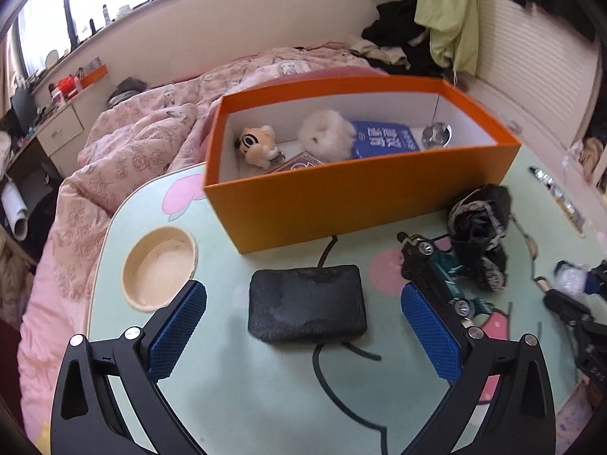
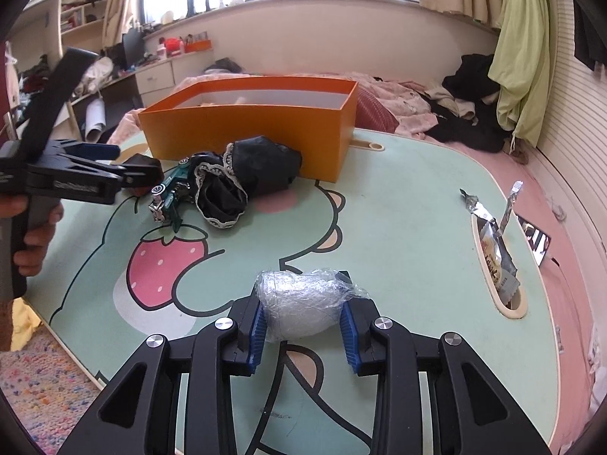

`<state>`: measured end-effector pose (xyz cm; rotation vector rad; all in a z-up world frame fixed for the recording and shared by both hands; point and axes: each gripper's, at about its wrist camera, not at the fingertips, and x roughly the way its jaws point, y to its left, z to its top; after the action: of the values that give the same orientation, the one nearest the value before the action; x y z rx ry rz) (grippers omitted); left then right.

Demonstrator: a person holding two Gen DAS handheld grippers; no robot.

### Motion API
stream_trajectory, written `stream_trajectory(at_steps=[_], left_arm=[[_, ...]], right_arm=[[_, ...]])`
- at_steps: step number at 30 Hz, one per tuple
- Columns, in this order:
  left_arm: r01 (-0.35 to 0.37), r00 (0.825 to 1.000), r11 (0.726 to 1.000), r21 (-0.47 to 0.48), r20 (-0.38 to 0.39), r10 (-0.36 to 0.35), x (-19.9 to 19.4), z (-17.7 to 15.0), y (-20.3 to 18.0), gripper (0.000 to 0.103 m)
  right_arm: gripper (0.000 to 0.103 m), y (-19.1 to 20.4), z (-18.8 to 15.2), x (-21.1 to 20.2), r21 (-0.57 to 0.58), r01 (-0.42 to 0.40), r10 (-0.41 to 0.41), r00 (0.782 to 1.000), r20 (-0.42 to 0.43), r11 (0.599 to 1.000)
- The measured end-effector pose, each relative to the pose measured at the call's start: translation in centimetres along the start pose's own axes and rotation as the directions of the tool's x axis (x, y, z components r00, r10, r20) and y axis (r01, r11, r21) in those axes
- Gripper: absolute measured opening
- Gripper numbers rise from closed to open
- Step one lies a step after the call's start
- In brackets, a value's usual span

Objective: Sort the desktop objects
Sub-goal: 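Grasp the black case with the left tool while the right tool carries the bundle into the box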

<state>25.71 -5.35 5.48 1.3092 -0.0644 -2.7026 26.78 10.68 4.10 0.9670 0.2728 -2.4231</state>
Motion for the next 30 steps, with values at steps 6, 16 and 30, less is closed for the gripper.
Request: stream_trajectory(at_steps=[6, 16, 30], left_arm=[[0.087, 0.995, 0.995, -0.043, 0.048, -0.085, -1.0, -1.4, -0.1, 0.062], [0.141, 0.973, 0.986, -0.087, 0.195, -0.122, -6.1, -0.4, 1.2, 0.062], [0.142, 0.988, 0.965, -0.219, 0.084, -0.127, 0.5, 10.6, 2.8, 0.068]], right_arm=[[0.032, 0.1, 0.0, 0.0, -0.005, 0.007, -0.007, 1.0, -0.004, 1.0], [0.031, -0.9, 4.8, -0.9, 0.068, -0.127, 0.124, 0.991, 0.047, 0.99], [0.062, -1.9, 18.1, 8.4, 0.175, -0.067, 0.075, 0.996, -0.041, 0.982]])
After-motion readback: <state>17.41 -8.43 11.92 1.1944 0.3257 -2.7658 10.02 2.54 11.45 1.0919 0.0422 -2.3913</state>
